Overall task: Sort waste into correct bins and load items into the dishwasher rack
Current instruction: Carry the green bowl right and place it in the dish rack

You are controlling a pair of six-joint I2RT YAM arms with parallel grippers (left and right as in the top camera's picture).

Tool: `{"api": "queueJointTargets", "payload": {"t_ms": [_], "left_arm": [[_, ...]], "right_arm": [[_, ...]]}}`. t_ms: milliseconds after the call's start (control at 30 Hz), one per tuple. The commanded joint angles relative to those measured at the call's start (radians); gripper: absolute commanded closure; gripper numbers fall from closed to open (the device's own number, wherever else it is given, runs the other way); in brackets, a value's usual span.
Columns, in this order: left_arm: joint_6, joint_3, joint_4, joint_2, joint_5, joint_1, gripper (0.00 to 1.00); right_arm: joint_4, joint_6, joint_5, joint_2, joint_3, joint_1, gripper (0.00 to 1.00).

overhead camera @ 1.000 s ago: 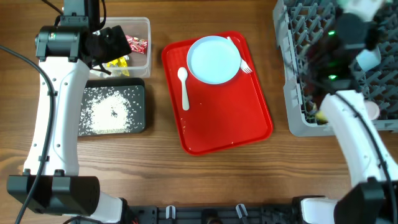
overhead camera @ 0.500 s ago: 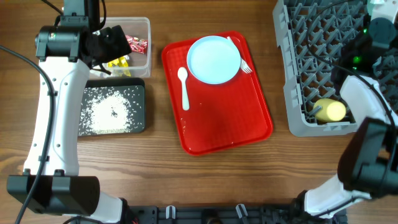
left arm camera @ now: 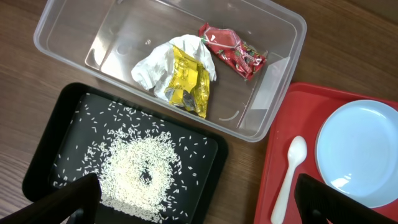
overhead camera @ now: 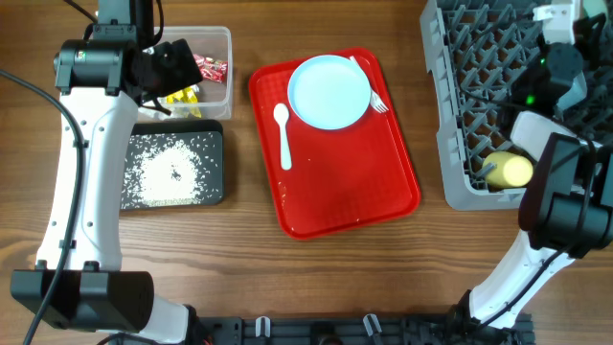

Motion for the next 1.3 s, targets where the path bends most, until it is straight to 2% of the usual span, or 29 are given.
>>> {"api": "queueJointTargets", "payload": {"t_ms": [0,133,333,433,567,667,800,1033,1167,1267], "left_arm": [[-0.013,0.0,0.0,0.006,-0.013,-0.001,0.0],[-0.013,0.0,0.0,0.006,-0.013,-0.001,0.0],[-0.013,0.0,0.0,0.006,-0.013,-0.001,0.0],[-0.013,0.0,0.0,0.006,-0.013,-0.001,0.0],[-0.013,0.0,0.0,0.006,-0.013,-0.001,0.0],[-0.013,0.0,0.0,0.006,-0.013,-0.001,0.0],[-0.013,0.0,0.0,0.006,-0.013,-0.001,0.0],[-0.013,0.0,0.0,0.006,-0.013,-0.001,0.0],[-0.013,0.0,0.0,0.006,-0.013,-0.001,0.0],[-0.013,0.0,0.0,0.006,-0.013,-0.001,0.0]], "right_arm": [[0.012,0.07,0.084,0.01,0.055,-0.015,0.96],[0.012,0.169,0.251,0.009,0.095,-0.044,0.96],[0.009,0.232,0.5,0.005,0.099,-0.084,0.96],[-0.079,0.277,0.576,0.005,0.099,-0.09,0.96],[-0.263,0.41,0.591,0.005,0.099,-0.106,0.96],[-0.313,0.453,0.589,0.005,0.099,-0.128,0.96],[-0.315,0.453,0.554,0.005,0.099,-0.157,0.96],[-0.366,0.448,0.335,0.005,0.099,-0.214,0.96],[-0.352,0.329,0.125,0.009,0.099,-0.258,0.96],[-0.245,0.199,0.048,0.039,0.099,-0.289,0.96]]}}
